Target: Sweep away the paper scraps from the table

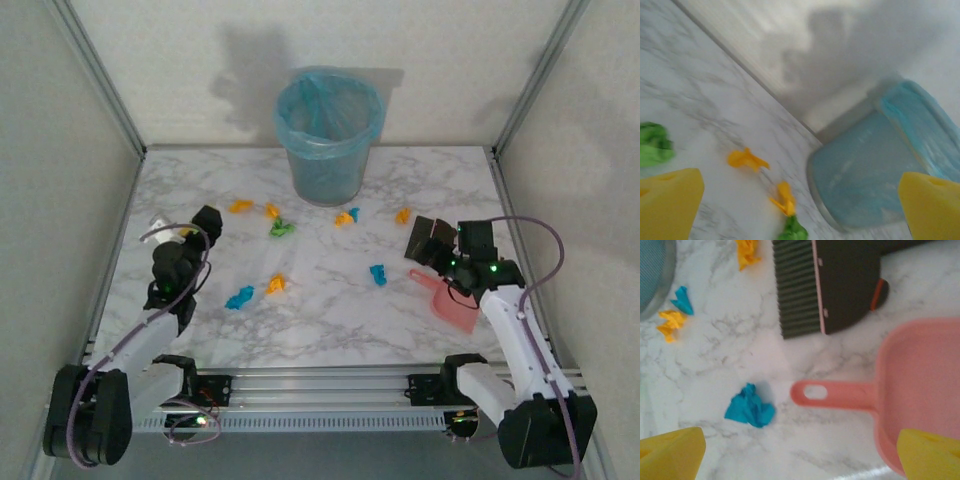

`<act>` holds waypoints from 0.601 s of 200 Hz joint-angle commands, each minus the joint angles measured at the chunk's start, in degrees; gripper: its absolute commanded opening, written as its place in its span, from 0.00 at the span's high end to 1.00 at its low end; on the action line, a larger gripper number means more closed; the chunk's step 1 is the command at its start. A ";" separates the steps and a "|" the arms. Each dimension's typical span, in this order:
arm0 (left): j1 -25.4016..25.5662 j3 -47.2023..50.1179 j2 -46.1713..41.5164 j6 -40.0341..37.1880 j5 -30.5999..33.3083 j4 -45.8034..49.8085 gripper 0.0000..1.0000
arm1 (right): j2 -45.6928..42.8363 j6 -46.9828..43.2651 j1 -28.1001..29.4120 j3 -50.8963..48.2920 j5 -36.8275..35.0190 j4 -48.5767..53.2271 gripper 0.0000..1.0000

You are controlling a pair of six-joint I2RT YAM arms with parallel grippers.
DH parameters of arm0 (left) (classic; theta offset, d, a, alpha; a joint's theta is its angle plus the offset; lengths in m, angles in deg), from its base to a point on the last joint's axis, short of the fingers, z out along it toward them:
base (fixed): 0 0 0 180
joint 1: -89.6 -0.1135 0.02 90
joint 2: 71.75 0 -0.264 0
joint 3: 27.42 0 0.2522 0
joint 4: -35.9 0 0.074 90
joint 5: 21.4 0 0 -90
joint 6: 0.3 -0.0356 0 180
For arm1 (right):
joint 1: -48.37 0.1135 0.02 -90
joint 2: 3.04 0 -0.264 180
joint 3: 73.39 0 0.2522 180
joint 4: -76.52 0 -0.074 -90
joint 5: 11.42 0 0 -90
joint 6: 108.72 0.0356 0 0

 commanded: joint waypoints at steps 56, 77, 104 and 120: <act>26.71 -18.13 16.81 -6.93 -1.34 11.53 0.00 | 3.39 5.14 -6.48 4.26 -2.88 2.08 0.01; 31.49 -19.27 22.32 -7.96 -1.91 11.74 0.00 | 8.96 6.94 -8.07 6.36 -3.23 -0.10 0.01; 34.56 -17.90 24.95 -8.01 -0.88 8.98 0.01 | 16.95 9.87 -12.13 11.89 -5.20 2.67 0.01; 36.33 -20.51 25.15 -10.14 0.81 12.41 0.00 | 20.76 13.18 -15.70 13.86 -6.06 3.10 0.01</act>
